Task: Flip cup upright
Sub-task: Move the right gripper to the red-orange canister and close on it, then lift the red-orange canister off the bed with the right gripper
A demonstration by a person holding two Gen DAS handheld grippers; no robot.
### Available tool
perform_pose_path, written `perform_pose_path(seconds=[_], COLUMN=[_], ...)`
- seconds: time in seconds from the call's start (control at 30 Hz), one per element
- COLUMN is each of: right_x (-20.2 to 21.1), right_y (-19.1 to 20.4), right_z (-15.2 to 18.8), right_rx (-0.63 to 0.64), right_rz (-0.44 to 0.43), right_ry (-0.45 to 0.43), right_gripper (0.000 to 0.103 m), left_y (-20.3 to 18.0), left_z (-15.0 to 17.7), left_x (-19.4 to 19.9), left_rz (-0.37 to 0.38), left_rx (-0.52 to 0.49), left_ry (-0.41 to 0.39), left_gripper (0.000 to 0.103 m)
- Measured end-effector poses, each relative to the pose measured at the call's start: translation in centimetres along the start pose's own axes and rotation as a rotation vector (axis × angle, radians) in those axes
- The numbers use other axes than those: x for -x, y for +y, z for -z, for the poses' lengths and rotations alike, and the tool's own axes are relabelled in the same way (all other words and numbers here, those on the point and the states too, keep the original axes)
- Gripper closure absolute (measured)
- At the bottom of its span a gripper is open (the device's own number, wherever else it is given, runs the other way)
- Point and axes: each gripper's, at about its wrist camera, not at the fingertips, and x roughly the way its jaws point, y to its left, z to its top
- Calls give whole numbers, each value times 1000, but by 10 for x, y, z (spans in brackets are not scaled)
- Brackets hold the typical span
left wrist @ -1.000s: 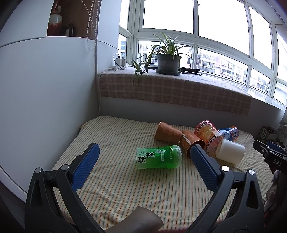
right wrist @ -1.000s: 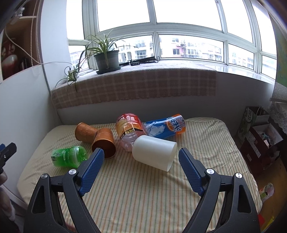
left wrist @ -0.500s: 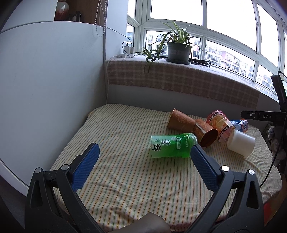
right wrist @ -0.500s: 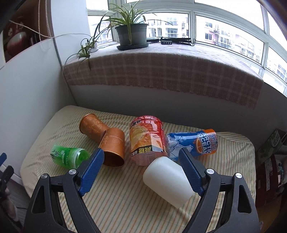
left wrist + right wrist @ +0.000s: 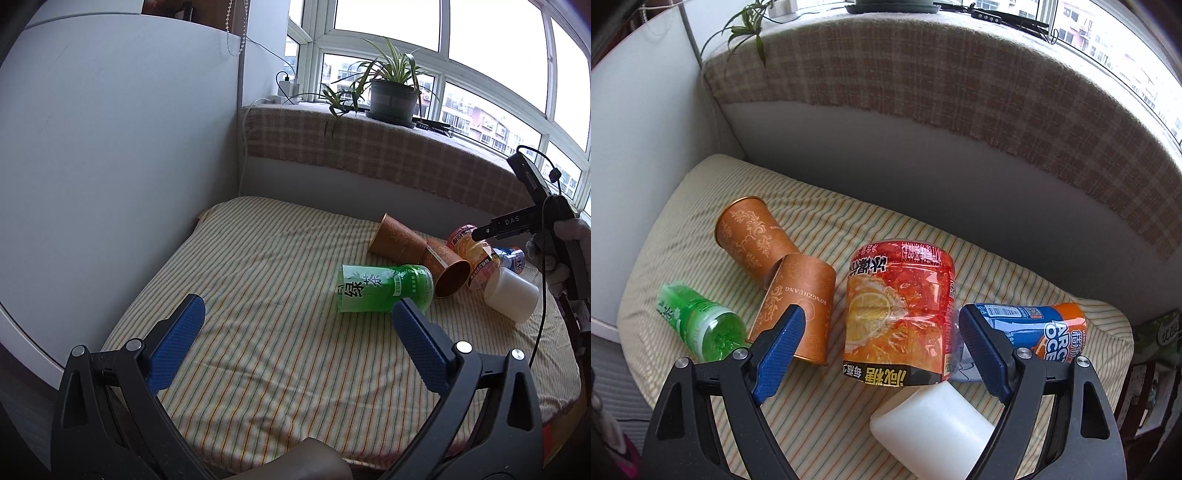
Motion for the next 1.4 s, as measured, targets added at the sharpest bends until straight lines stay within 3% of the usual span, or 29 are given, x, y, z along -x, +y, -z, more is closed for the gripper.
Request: perform_pose_path(seconds=[0.7,1.1,1.4], right_x=[-64,-49,-1], right_y=[-5,0,4], right_z=[-16,-18,-17], right_rx=[19,17,45], right_rz=[27,32,51], right_ry=[141,75,-28], right_gripper=[18,19,19], left_y=[10,11,13], left_z=[0,-1,-1], left_x=[-13,-15,-4], left_rz=[-24,-26,-24], left_rx=[26,29,23], left_ry=[27,26,7], left_gripper=[0,0,0])
